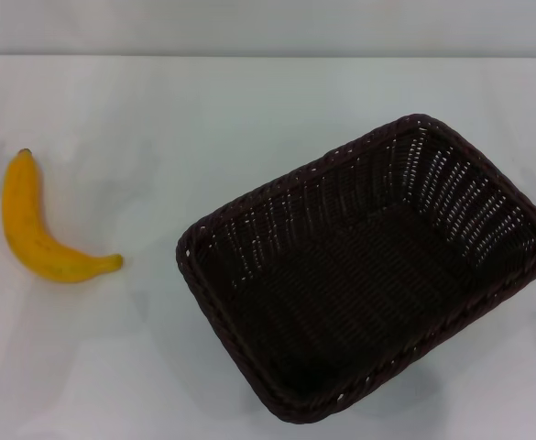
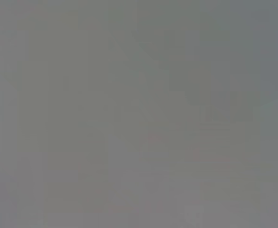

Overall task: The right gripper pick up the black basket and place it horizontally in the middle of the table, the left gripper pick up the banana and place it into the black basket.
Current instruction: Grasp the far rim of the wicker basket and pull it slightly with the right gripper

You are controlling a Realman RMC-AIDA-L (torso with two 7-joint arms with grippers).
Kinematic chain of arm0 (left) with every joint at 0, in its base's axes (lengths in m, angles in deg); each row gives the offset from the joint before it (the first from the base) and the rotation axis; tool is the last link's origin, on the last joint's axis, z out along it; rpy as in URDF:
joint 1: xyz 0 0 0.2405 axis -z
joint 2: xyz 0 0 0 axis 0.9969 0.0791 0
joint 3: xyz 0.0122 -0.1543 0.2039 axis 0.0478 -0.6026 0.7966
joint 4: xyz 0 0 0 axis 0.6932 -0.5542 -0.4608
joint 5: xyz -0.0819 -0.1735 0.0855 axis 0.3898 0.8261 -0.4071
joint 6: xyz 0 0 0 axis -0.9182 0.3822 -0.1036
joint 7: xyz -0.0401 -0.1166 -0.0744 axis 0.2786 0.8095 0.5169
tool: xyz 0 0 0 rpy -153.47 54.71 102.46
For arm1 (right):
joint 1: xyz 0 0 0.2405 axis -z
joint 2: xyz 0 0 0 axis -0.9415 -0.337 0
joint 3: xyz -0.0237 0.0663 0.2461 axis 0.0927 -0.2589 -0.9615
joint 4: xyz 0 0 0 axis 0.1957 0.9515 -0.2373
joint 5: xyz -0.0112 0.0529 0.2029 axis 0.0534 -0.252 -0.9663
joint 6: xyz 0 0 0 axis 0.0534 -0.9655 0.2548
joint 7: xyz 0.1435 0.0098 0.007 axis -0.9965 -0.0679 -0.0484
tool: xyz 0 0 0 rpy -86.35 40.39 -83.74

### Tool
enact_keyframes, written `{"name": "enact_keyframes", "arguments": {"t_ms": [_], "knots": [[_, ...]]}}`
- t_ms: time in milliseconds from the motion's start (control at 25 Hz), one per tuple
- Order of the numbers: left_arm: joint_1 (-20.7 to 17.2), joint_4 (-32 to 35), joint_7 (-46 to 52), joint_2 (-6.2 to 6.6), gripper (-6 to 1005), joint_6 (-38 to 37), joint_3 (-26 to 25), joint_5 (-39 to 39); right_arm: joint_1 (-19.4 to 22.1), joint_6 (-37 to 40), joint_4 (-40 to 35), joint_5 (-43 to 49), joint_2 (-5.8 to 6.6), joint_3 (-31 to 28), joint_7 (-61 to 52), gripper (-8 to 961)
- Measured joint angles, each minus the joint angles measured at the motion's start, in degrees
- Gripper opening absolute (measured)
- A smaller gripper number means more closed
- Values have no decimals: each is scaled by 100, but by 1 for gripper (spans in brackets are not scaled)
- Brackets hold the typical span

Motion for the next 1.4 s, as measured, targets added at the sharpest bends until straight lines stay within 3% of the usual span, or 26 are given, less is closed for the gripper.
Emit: {"name": "enact_keyframes", "arguments": {"t_ms": [800,1000,1120,1280,1400], "knots": [[-30,-8,-35,-2,829,-52,9,-76,52,1,-491,4,18,368,-573,826],[-46,32,38,7,830,57,9,-122,205,227,-1780,54,88,1393,-1997,826],[-71,6,79,9,830,116,9,-130,304,504,-2964,509,204,1923,-3436,826],[-70,-5,141,16,829,62,9,-129,145,571,-4428,2011,499,2074,-5787,826],[-65,-6,155,18,829,38,9,-134,-75,258,-5195,2888,673,2076,-6926,826]]}}
